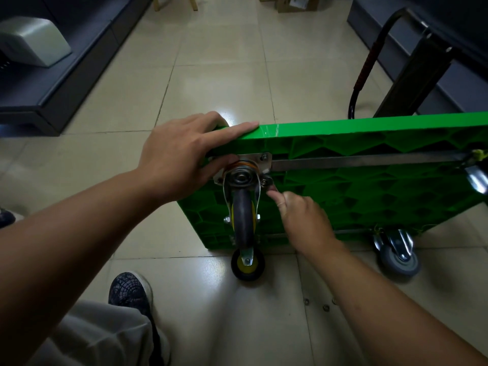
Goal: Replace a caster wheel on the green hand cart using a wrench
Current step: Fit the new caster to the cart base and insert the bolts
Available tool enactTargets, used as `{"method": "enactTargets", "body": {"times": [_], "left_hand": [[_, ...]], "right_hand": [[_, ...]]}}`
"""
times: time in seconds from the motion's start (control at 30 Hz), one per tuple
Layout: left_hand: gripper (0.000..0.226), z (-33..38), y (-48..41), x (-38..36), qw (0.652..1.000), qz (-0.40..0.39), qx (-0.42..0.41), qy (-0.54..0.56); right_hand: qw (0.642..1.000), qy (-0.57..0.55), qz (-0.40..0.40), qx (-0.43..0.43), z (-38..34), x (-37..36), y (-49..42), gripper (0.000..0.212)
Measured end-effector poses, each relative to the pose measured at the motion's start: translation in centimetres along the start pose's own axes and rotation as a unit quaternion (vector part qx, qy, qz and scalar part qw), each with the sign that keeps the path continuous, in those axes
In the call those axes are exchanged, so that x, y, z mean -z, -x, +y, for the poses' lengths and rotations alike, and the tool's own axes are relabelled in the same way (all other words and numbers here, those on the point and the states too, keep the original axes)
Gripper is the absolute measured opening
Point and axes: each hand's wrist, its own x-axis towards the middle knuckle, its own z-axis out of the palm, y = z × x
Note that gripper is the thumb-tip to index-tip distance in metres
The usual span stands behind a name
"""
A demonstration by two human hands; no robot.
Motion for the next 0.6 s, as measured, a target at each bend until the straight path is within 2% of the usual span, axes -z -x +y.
{"method": "enactTargets", "body": {"times": [0.1,0.17,0.27,0.37,0.5,0.57,0.6], "left_hand": [[0.056,0.0,-0.1,-0.1,1.0,0.004,0.0,-0.001],[0.056,0.1,0.0,0.0,1.0,0.005,0.001,-0.007],[0.056,0.2,0.0,0.1,1.0,0.005,0.001,-0.009],[0.056,0.3,0.0,0.3,1.0,0.008,0.002,-0.007],[0.053,0.3,-0.1,0.4,1.0,0.007,-0.011,0.008],[0.057,0.3,-0.1,0.5,1.0,0.003,-0.01,0.017],[0.058,0.4,-0.1,0.5,1.0,0.003,-0.009,0.02]], "right_hand": [[0.965,0.244,-0.016,0.097,0.7,3.6,-1.5,0.04],[0.943,0.311,-0.056,0.107,-0.2,5.4,-2.1,0.031],[0.92,0.365,-0.064,0.131,-2.7,6.8,-2.5,0.046],[0.92,0.366,-0.059,0.129,-3.7,8.0,-2.2,0.049],[0.92,0.349,0.008,0.179,-1.4,8.3,0.9,0.037],[0.956,0.238,0.064,0.16,0.8,7.6,3.0,0.042],[0.978,0.143,0.083,0.129,1.8,6.8,4.3,0.045]]}}
